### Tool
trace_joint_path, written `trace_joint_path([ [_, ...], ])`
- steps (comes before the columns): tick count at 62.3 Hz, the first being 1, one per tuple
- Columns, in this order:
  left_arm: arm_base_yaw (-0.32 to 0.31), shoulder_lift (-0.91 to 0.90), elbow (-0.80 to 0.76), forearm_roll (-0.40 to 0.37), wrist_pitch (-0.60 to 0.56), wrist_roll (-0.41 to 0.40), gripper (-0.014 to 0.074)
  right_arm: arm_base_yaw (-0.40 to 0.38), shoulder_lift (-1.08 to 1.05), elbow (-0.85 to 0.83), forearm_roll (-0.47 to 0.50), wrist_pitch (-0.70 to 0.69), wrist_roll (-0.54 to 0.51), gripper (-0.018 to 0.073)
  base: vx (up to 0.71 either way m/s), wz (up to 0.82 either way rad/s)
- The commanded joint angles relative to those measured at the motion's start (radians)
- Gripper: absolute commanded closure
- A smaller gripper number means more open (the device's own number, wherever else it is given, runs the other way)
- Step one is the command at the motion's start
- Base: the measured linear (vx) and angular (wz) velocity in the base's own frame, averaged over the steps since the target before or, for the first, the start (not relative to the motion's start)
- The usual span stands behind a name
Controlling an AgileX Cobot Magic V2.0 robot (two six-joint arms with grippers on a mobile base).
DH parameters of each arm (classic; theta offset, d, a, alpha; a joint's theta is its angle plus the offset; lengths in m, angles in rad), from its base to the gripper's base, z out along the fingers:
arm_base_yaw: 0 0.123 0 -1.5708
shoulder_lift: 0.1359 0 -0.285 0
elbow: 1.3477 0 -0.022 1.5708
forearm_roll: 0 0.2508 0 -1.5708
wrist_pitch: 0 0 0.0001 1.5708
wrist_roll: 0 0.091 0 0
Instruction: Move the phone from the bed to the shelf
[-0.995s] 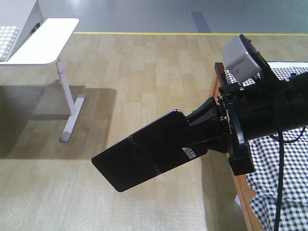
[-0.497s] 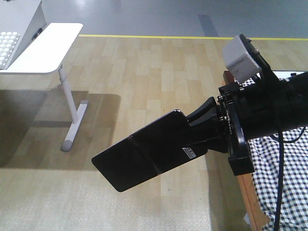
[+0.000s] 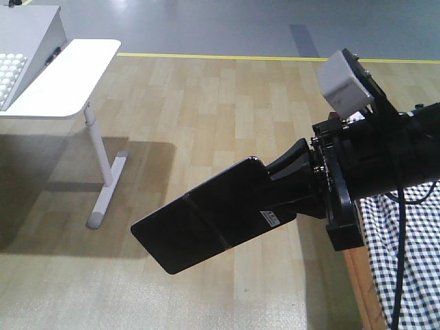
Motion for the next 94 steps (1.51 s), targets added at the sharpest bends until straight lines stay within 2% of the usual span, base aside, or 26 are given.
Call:
trace_joint_path([
  [1,0.001,-0.005,0.002,-0.01,-0.071,-0.004,0.0596,-0.002,-0.031,-0.026,0.094,0.069,-0.006,0.056,0.16,0.01],
  [94,0.001,-0.005,0.002,-0.01,-0.071,-0.004,0.0596,-0.002,-0.031,-0.026,0.094,0.07,-0.006,0.056,0.17,-0.06],
])
